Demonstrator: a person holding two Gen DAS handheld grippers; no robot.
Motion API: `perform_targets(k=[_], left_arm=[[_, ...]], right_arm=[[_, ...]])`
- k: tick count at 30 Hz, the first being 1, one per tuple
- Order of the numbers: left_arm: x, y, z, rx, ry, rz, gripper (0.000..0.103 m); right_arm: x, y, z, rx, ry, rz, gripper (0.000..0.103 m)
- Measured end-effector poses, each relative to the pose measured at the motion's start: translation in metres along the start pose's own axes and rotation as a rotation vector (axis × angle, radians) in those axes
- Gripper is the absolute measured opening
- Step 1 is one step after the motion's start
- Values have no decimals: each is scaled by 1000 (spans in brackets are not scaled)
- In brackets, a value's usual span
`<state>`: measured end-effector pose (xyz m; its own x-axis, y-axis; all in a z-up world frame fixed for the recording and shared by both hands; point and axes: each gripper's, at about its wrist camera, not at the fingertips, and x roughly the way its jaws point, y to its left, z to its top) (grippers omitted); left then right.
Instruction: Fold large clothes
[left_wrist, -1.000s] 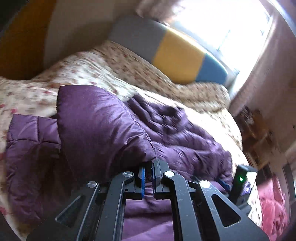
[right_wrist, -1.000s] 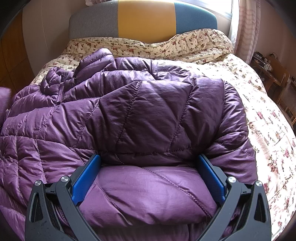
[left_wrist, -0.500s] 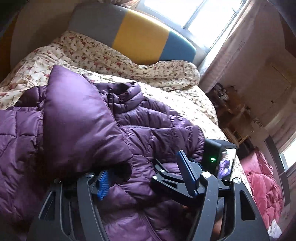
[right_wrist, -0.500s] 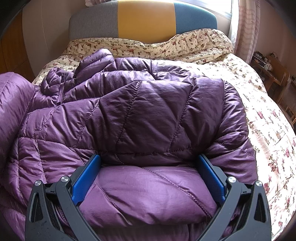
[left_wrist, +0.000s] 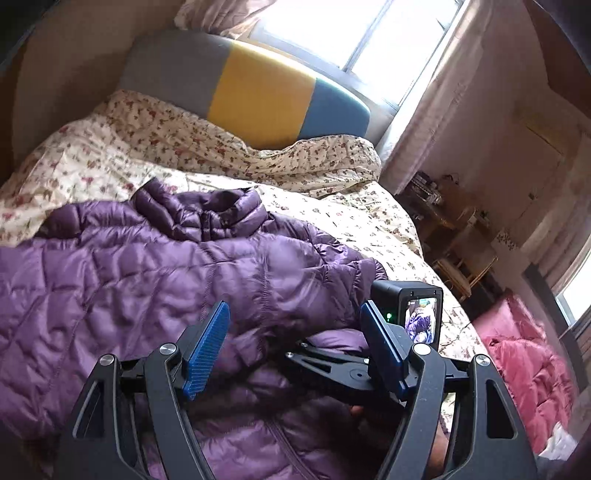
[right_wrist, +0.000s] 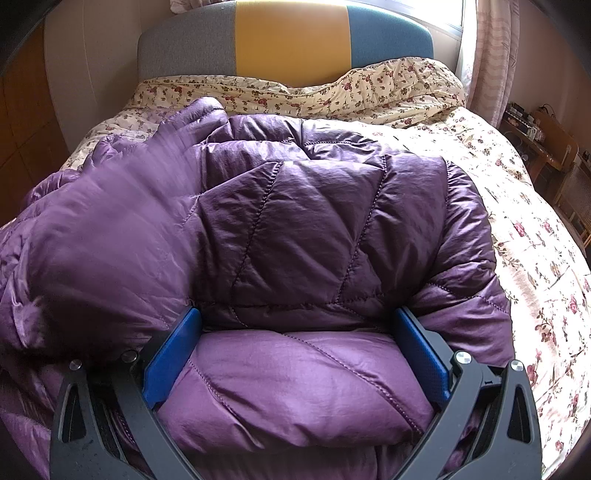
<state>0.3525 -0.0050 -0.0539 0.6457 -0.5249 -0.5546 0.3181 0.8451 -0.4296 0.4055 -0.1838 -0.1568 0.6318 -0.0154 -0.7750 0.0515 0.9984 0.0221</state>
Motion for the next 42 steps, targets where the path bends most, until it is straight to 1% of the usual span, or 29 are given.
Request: perform_targets(k=[2,6,8,10,12,13,15,17,20,24,28,32,34,36,38,39,40,41,42], left_arm=[[-6,9,-3,-28,-7,27,73],[-24,45,-14,-113,-22,187,73],[-38,64,-20,-148,-42,249,73],[-51,77,-23,-175,-62,296,73],[-65,88,-26,-201,-85,327,73],[-70,91,-28,-205,-91,345,73],[-76,98,-30,-208,-91,359,73],[-77,103,-31,-203,-84,372,73],[-75,105,-33,-183,-60,402,73],[-72,108,-37,-171,-42,419,73],[-70,108,-37,-163,-30,428,73],[-68,108,-35,-139,-16,449,73],[-68,109,-34,-131,-15,457,73],[-68,112,-34,-133,-15,454,73],[-69,113,-34,-133,-19,453,73],[-69,114,-34,-132,-19,451,73],[-68,114,-35,-130,-18,451,73],[-68,114,-35,-129,-18,450,73],[-69,115,-35,-131,-20,447,73]], right_arm=[[0,0,0,-1,0,-1,101],[-1,1,1,-4,4,-7,101],[-3,0,2,-4,5,-11,101],[-7,1,4,-8,-2,-19,96],[-13,1,6,-18,-10,-31,87],[-17,2,7,-30,-14,-39,86],[-23,2,10,-40,-21,-48,78],[-32,-1,14,-22,-37,-57,75],[-45,-6,22,10,-56,-48,74],[-59,-2,34,35,-63,0,75],[-64,13,41,17,-59,32,75],[-65,33,40,-53,-56,33,75],[-67,35,42,-43,-66,44,75],[-67,36,43,-14,-56,100,75],[-61,43,43,-27,-27,150,78],[-54,50,43,-43,6,176,78],[-46,58,41,-62,40,172,78],[-40,63,39,-72,61,173,76],[-35,65,37,-66,78,192,72]])
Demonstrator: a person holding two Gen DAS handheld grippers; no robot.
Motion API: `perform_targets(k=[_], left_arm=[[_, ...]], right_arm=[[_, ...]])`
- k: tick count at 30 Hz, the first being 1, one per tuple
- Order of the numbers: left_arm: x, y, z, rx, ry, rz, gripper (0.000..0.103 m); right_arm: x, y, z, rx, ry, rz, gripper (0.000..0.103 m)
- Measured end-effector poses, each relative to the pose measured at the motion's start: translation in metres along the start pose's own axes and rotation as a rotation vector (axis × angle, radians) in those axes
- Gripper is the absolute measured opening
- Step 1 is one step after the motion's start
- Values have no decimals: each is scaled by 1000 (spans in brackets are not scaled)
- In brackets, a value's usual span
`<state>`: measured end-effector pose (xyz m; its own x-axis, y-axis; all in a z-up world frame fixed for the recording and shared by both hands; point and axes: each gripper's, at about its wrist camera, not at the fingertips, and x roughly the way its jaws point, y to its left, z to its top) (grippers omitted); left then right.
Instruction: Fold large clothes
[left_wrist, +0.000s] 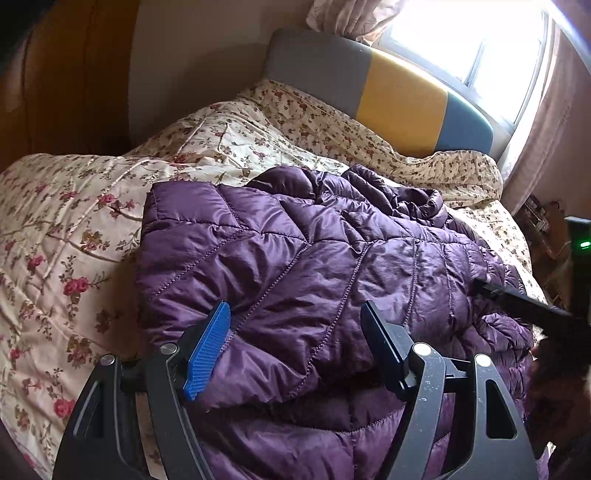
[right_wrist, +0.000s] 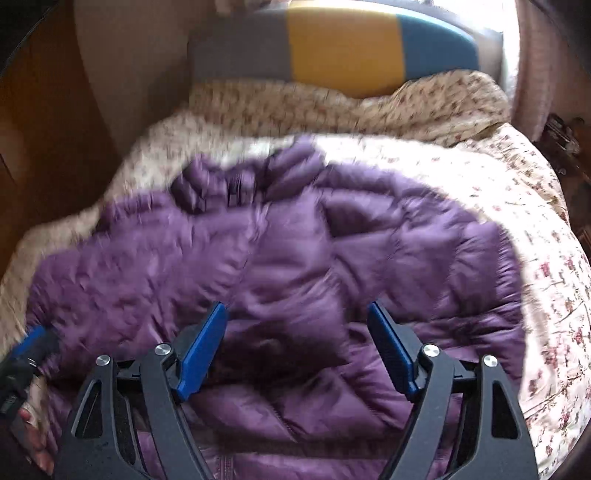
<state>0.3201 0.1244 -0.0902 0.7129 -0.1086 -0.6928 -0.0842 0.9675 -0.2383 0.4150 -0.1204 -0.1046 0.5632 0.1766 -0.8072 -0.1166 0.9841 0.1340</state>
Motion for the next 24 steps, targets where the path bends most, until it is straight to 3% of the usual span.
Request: perform_targets(k=[3,6,10,15,21,24], left_arm=[[-1,2,0,-1,-7,-6,73],[-4,3,1,3,-20,-7,73],[-5,2,3,11,-29,2,73],[8,-6,3,32,1,20,73],[39,-16,-8,82,89,65,73],[44,-16,-12,85,89,79,73]], right_arm=[[8,1,-4,10,19,25,32],[-1,4,-7,-42,-19,-4,16],[-16,-4,-13,-54,-58,-97,14],[-22,-26,-29,-17,-30,-171,14],[-9,-36,-44,6,1,-182,14],[-6,-35,-46,2,-5,-186,16]])
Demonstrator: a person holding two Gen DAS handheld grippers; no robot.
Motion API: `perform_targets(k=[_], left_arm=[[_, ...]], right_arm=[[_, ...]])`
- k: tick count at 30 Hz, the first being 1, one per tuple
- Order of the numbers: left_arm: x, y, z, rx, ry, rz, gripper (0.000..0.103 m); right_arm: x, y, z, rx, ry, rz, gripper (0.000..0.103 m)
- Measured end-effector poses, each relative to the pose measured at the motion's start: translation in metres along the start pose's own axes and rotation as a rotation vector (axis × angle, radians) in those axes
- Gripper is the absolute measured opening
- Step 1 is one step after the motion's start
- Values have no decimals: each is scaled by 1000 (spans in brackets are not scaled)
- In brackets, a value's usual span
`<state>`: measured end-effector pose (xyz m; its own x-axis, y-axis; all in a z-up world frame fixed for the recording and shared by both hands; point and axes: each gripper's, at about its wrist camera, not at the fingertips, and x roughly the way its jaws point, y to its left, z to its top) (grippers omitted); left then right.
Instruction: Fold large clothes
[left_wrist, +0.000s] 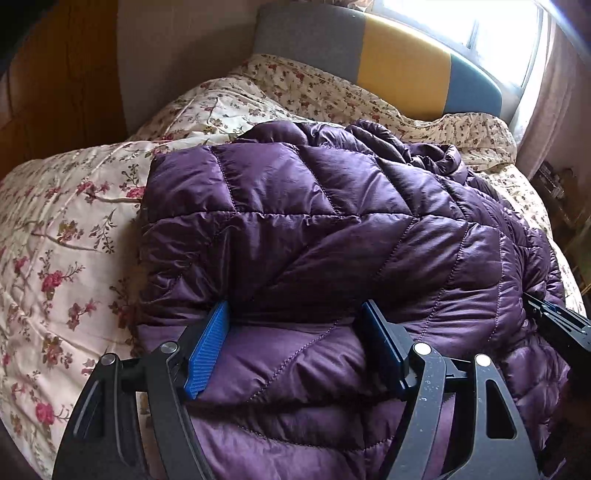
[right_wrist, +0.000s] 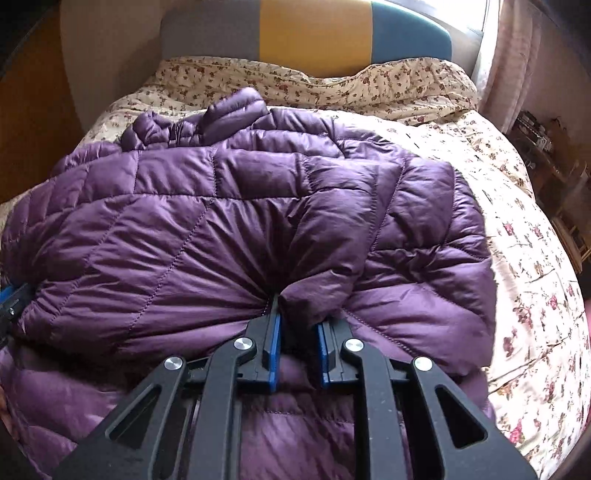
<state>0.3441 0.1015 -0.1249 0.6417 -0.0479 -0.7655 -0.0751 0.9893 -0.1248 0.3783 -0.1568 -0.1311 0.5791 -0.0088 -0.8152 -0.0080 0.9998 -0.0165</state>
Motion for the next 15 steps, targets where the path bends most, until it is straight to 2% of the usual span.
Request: perform_targets(k=[2,4,5,6,7,9,12,15], left_arm=[[-2,2,2,-16,-1,-5,73],[-8,3,3,-31,-11,-10,73],[-12,4,3,-35,-24,-7,78],[-17,4,3,-38,-36,-5,81],[-22,4,2,-42,-49,-6,81],[-33,2,2,-33,-74,-6,81],[-43,-2,3,-7,-103,-1,81],[-49,-4,7,-1,-120,-9,81]], right_arm=[[-1,-3,2,11,2,2,19],[-6,-7,4,21,-4,-8,33],[-9,-9,3,22,-13,-9,45],[-13,-11,4,21,-25,-9,49],[-19,-12,4,20,-39,-12,52],[-29,-13,7,17,-72,-17,63],[-44,-10,15,3,-128,-24,71],[-50,-4,26,2,-158,1,75]])
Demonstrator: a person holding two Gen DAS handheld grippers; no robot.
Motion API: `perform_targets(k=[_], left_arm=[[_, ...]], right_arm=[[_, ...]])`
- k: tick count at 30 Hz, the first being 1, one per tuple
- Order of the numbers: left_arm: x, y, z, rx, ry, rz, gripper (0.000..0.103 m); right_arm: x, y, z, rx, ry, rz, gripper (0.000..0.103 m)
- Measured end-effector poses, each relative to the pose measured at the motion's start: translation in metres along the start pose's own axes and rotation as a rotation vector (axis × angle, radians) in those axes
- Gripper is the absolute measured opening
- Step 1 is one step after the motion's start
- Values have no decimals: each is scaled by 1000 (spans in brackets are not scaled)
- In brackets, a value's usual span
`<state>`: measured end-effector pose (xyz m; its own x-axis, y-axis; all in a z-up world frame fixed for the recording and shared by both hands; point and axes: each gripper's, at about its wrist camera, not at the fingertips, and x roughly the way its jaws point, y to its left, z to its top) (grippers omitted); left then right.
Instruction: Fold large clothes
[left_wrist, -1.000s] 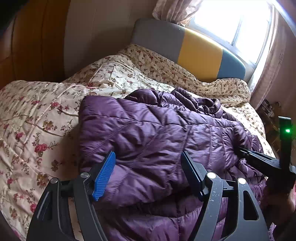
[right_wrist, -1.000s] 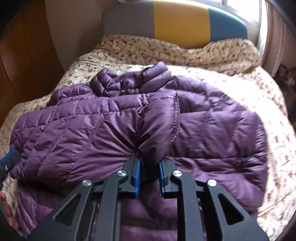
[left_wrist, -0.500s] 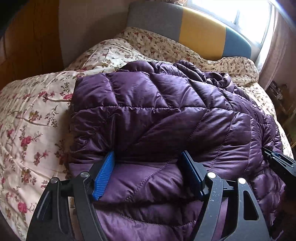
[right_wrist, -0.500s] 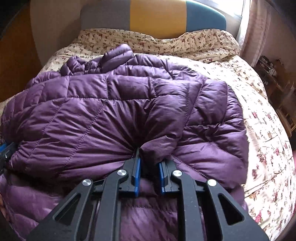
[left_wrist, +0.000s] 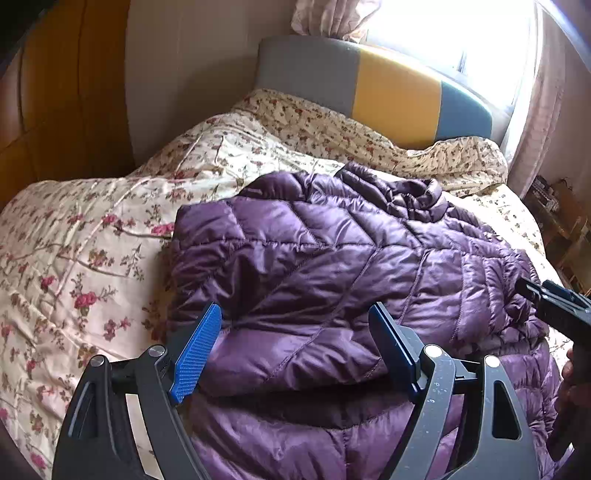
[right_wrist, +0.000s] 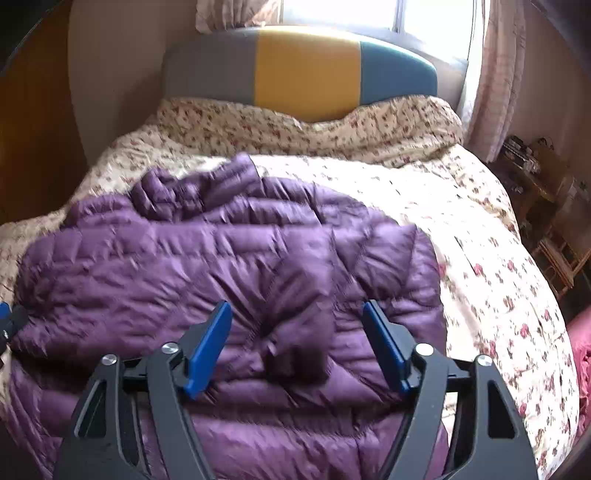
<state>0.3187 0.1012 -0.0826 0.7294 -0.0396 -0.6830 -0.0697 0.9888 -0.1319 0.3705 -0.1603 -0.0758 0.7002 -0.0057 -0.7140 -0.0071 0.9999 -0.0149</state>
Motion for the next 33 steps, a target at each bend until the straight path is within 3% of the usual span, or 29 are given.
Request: perform_targets(k=[7,14,20,33], left_arm=[[4,-8,21,20,-34,-26,81],[40,-10,38,37,-2,-13,81],[84,5,29,21,75,-10,81],[96,3,19,34,78,12,82]], right_arm=[[30,24,21,-30,15,16,78],[64,23,16,-38,55,12,78],[88,23,5,-59,66,24,82],[98,22,-6,-67,47,17,84]])
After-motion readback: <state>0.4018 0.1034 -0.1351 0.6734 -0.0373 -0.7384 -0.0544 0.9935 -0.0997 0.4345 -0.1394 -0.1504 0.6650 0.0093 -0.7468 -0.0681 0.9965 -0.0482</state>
